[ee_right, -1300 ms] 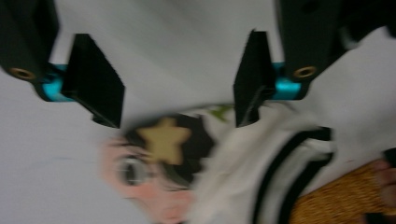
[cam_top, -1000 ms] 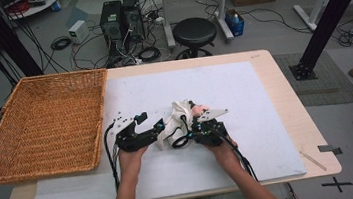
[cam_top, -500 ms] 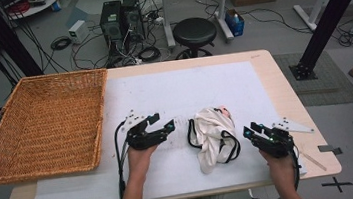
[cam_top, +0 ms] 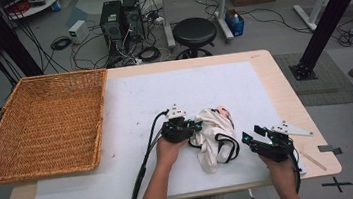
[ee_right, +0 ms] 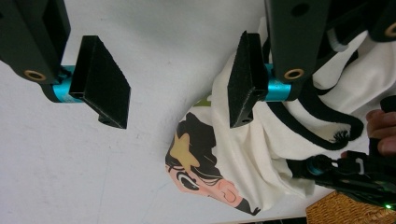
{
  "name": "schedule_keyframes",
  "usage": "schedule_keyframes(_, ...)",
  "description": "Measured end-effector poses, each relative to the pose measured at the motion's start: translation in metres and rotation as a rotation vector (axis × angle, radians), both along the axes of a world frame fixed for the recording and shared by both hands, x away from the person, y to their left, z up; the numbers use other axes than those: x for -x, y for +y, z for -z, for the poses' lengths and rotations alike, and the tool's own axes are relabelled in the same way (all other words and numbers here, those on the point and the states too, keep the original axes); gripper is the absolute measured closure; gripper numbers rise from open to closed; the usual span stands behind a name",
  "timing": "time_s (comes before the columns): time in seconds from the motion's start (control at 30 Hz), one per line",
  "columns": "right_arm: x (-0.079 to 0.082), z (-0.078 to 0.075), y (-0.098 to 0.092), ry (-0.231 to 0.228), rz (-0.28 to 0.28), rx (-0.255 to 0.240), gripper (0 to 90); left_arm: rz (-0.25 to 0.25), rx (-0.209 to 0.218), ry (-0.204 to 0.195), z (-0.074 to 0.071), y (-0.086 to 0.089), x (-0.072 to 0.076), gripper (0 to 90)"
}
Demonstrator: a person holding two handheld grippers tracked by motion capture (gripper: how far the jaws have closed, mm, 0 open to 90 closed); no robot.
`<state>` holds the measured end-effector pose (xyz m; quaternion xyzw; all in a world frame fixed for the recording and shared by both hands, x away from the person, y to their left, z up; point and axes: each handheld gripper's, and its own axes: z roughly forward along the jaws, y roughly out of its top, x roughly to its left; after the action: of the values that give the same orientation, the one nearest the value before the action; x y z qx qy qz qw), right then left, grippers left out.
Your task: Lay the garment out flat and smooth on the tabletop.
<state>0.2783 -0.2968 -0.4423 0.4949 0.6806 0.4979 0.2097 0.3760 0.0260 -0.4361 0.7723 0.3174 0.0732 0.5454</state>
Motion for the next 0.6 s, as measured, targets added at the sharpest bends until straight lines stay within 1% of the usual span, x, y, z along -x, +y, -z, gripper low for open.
schedule_keyframes(0.07,-0.001,0.000,0.002,0.001,-0.006,-0.006,40.2,-0.025,0.021,-0.037,-0.008,0.009,0.002,82.9)
schedule_keyframes(0.1,-0.002,-0.001,0.004,0.007,-0.018,-0.010,40.8,-0.042,0.045,-0.050,-0.012,0.014,0.002,82.9)
schedule_keyframes(0.13,-0.003,-0.001,0.008,0.017,-0.039,-0.018,41.4,-0.063,0.061,-0.067,-0.016,0.018,0.003,83.0)
schedule_keyframes(0.17,-0.005,-0.003,0.015,0.039,-0.065,-0.030,41.5,-0.087,0.073,-0.087,-0.019,0.023,0.004,83.0)
schedule_keyframes(0.2,-0.007,-0.004,0.024,0.067,-0.109,-0.032,41.5,-0.109,0.080,-0.101,-0.022,0.027,0.004,83.0)
schedule_keyframes(0.23,-0.009,-0.004,0.036,0.086,-0.152,-0.008,41.5,-0.130,0.085,-0.111,-0.024,0.031,0.004,83.1)
schedule_keyframes(0.27,-0.011,-0.002,0.048,0.088,-0.187,0.025,41.5,-0.149,0.087,-0.114,-0.025,0.036,0.004,83.2)
schedule_keyframes(0.3,-0.013,0.001,0.060,0.094,-0.211,0.047,43.4,-0.167,0.084,-0.109,-0.026,0.041,0.003,83.2)
schedule_keyframes(0.33,-0.016,0.004,0.070,0.112,-0.235,0.070,50.4,-0.187,0.085,-0.103,-0.026,0.046,0.002,83.4)
schedule_keyframes(0.37,-0.019,0.007,0.079,0.131,-0.270,0.099,61.3,-0.205,0.072,-0.101,-0.027,0.052,0.001,83.5)
schedule_keyframes(0.4,-0.019,0.009,0.086,0.139,-0.300,0.134,74.0,-0.218,0.066,-0.096,-0.027,0.056,0.001,83.5)
schedule_keyframes(0.43,-0.018,0.007,0.090,0.117,-0.316,0.172,81.4,-0.226,0.053,-0.090,-0.027,0.061,0.001,83.9)
schedule_keyframes(0.47,-0.017,0.005,0.092,0.101,-0.330,0.181,83.1,-0.241,0.031,-0.087,-0.028,0.065,0.001,84.0)
schedule_keyframes(0.53,-0.013,0.000,0.088,0.078,-0.327,0.169,83.7,-0.265,0.030,-0.071,-0.027,0.073,0.000,84.1)
schedule_keyframes(0.57,-0.010,-0.002,0.084,0.059,-0.314,0.156,83.7,-0.276,0.024,-0.059,-0.025,0.076,-0.001,84.0)
schedule_keyframes(0.6,-0.008,-0.004,0.079,0.041,-0.297,0.138,83.7,-0.275,0.024,-0.047,-0.023,0.076,-0.002,84.0)
